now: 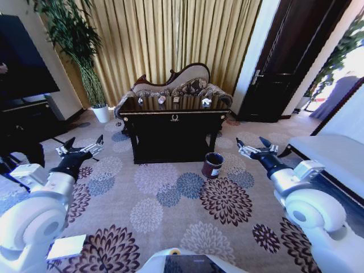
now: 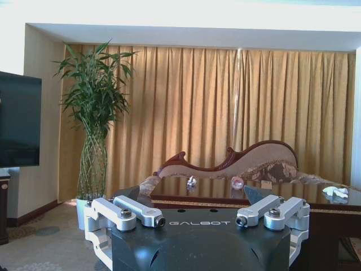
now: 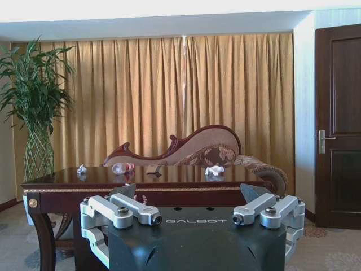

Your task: Move to the front of the table and place the trash on the table into the trash bin.

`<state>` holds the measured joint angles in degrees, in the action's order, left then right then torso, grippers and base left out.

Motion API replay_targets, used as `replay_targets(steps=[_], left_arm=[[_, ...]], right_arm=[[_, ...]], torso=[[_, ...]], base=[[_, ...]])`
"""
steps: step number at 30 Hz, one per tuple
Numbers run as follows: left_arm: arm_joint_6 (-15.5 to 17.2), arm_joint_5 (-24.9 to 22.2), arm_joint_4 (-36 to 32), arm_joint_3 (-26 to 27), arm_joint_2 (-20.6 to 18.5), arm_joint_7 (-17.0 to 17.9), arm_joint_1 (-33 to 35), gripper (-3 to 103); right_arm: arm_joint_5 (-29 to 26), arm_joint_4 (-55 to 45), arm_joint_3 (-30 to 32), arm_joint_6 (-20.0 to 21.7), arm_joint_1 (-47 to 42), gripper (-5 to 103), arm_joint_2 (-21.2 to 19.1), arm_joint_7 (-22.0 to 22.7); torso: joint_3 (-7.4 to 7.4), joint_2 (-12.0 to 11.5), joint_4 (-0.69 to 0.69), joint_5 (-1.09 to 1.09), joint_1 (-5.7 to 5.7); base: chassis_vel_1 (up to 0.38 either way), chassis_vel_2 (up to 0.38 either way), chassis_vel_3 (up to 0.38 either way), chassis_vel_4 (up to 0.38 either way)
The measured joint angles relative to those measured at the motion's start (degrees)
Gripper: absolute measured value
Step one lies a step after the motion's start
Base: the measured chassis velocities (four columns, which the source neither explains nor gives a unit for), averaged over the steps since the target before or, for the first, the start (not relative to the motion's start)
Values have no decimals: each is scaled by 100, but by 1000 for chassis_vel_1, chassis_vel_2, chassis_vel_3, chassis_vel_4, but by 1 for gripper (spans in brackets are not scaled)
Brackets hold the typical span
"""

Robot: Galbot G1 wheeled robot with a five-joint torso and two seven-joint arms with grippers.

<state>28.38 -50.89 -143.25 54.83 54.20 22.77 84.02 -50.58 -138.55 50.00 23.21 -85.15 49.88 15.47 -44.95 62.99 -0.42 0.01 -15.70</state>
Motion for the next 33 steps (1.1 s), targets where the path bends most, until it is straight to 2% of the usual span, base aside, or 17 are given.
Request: replay_targets(steps=[10,33], left_arm=[[1,-19,0,-41,-19,2,-31,100],[22,-33,0,-68,-25,2,2,100]], right_arm=[[-22,-37,-50,187,73,100,-10,125],[-87,-121,-40,342,103,100,-2,215]], torso=[[0,0,0,0,0],[0,0,0,0,0]], base=[[0,0,0,0],[0,0,0,0]])
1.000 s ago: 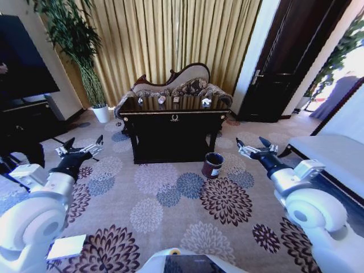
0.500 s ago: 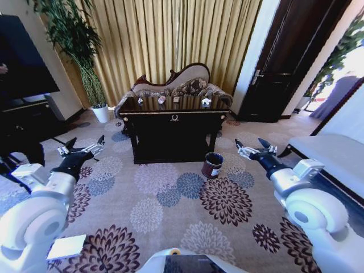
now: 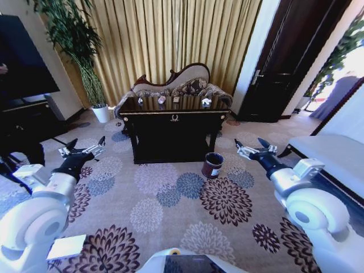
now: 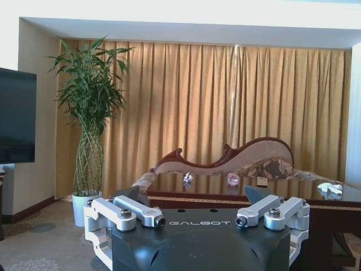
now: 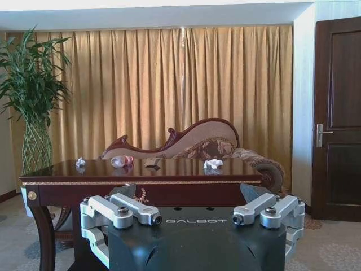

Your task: Move to the front of the table and place the trash on the table into the trash bin.

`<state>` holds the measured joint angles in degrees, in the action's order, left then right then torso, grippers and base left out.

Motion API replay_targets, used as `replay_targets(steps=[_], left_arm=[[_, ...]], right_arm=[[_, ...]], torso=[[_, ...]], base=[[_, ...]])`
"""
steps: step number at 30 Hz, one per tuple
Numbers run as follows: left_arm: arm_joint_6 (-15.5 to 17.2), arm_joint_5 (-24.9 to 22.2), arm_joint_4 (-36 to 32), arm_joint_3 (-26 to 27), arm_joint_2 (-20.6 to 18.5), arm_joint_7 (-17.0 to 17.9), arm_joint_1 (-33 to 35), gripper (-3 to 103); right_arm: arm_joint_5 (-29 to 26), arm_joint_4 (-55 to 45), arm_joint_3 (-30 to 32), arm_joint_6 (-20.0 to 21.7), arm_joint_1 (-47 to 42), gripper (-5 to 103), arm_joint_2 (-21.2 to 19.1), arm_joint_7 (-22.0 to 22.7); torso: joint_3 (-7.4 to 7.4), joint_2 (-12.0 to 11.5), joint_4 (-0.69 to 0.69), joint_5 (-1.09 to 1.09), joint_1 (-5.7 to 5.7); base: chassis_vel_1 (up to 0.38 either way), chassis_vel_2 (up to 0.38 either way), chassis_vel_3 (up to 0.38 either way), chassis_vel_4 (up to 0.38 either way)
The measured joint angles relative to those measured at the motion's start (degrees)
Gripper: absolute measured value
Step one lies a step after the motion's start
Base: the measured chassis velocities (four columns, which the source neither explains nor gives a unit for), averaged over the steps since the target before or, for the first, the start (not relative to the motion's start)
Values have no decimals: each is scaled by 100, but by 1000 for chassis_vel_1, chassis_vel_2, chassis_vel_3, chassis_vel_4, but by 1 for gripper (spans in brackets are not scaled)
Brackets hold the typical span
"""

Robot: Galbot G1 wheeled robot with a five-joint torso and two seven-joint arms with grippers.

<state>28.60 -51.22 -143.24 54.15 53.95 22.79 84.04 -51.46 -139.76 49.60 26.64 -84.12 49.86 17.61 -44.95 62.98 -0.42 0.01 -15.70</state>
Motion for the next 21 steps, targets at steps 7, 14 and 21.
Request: replay_targets(steps=[7,14,21], left_arm=[[0,-27,0,27,34,-9,-66,100],[0,-15,15,-116,61,-13,-147,100],[0,-2,9,-235,17,17,-189,100]], right_arm=[[31,-41,-44,-2,-77,100,-25,29],[28,-130,-31,-27,-236,100,-3,155],[21,-153,54,-50,-217,100,12,190]], torso=[[0,0,0,0,0],[0,0,1,0,0],[0,0,0,0,0]], base=[[0,0,0,0],[0,0,0,0],[0,0,0,0]])
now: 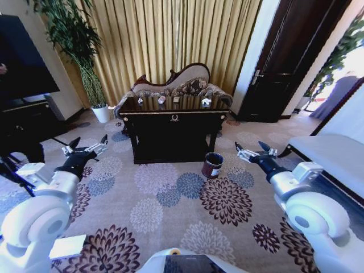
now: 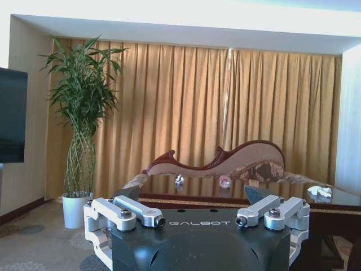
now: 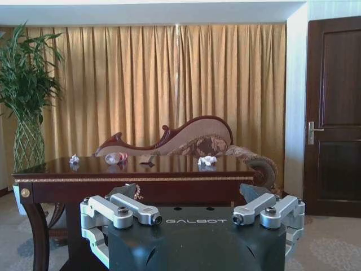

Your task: Move to the front of the table and place the trash on the table into the trash bin.

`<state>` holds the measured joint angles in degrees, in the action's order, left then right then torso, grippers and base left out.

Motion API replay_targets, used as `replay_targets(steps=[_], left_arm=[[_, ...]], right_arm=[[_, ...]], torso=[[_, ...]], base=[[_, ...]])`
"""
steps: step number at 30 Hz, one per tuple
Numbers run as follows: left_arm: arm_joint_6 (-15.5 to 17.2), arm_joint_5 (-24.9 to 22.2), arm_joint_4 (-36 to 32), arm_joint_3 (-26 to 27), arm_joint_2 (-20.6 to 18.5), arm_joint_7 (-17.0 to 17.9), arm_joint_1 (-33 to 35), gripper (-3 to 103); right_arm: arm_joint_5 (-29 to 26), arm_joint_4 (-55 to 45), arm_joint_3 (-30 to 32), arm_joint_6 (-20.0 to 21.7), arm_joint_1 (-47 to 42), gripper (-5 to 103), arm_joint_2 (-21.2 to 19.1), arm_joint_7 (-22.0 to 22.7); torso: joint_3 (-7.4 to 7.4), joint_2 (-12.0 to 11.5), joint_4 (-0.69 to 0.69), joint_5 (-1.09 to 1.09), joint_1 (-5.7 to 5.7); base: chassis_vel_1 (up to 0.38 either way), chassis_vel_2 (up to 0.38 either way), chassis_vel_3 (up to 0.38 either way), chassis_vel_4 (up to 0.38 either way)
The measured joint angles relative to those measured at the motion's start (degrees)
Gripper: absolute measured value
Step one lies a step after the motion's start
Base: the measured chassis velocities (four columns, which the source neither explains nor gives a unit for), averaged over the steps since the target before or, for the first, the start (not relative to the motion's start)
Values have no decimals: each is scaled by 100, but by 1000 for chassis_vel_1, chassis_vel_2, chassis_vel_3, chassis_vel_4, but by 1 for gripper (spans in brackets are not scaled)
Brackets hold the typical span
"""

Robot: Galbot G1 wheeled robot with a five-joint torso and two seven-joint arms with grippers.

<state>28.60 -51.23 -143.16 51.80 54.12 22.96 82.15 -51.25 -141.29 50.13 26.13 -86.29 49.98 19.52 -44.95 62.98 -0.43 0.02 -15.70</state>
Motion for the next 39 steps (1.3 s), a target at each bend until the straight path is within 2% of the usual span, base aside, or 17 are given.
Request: replay_targets(steps=[9,39], left_arm=[[0,1,-1,199,23,1,150,100],[-8,26,79,310,16,-23,173,100]], right_arm=[[8,107,-226,-3,229,100,-15,3],[-28,218,-240,-3,295,100,-36,-36]], torso=[[0,0,1,0,0],[0,0,1,0,0]], base=[[0,0,0,0],[0,0,0,0]])
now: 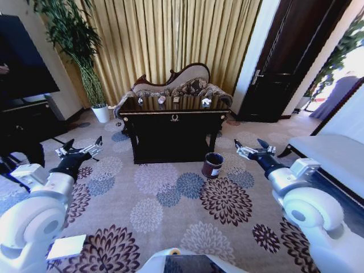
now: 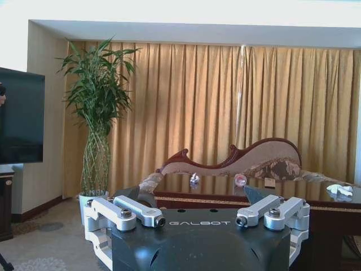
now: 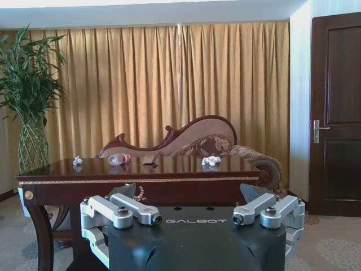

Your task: Move to the front of the table and place the trash on the table into the trash bin.

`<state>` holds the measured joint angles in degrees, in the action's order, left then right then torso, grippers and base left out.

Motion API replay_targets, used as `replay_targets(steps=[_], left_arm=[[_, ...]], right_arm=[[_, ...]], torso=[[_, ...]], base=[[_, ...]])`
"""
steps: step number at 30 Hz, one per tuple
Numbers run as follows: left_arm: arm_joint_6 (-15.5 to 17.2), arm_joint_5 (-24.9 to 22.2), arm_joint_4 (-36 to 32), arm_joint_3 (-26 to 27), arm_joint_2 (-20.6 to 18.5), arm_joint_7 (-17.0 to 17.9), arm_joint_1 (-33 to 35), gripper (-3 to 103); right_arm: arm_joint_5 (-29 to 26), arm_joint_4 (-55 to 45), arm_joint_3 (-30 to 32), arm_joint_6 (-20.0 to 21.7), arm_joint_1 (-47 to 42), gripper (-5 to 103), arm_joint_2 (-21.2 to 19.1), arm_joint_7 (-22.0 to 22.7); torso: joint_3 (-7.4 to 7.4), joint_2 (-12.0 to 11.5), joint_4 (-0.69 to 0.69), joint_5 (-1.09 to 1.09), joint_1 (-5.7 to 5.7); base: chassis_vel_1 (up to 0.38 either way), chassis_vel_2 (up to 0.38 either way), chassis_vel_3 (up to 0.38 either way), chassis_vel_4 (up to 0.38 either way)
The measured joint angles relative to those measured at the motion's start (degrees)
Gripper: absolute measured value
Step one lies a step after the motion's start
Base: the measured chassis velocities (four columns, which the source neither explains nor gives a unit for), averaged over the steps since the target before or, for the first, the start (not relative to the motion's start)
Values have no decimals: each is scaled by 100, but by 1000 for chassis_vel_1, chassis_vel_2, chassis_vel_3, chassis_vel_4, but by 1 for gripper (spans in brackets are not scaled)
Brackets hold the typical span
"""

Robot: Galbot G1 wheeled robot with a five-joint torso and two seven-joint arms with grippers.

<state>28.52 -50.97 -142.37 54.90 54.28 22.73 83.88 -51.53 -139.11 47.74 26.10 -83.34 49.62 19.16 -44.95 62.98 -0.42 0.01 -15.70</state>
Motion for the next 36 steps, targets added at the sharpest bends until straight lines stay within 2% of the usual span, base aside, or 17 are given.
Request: replay_targets(steps=[36], left_arm=[[-7,14,-89,-23,-4,-3,41,100]], right_arm=[[-3,-31,-6,-1,3,100,-52,-40]], torso=[[0,0,0,0,0]], base=[[-33,31,33,-33]])
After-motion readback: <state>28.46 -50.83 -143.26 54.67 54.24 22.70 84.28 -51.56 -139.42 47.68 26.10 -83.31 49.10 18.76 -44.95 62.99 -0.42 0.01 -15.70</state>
